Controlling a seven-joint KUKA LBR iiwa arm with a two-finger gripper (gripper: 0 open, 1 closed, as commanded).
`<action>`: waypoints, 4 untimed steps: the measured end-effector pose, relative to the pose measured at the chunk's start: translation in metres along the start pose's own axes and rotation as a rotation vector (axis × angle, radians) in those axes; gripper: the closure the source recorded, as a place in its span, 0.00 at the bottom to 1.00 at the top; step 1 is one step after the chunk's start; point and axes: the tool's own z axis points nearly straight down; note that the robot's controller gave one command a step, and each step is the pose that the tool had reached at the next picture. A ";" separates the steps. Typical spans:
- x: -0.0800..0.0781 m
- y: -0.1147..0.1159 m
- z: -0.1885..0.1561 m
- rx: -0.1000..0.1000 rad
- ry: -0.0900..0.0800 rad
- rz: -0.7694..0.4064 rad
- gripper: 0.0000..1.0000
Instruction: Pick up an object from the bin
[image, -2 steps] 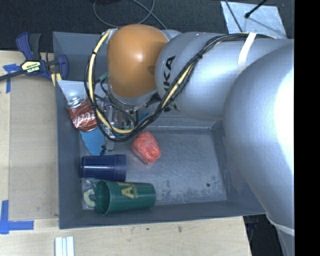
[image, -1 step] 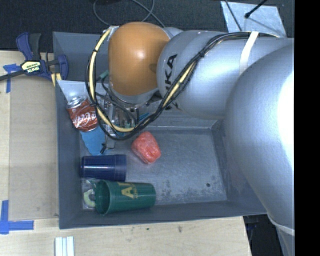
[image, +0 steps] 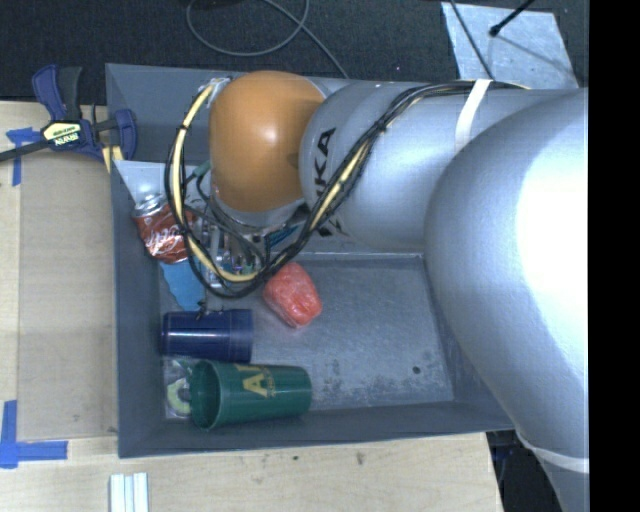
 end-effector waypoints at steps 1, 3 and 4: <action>0.000 0.000 0.029 0.002 0.006 -0.004 0.00; 0.054 -0.067 0.081 0.000 0.002 -0.200 1.00; 0.054 -0.067 0.081 0.000 0.002 -0.200 1.00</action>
Offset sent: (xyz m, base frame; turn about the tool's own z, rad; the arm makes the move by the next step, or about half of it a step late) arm 0.0156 -0.0053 -0.0489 0.0226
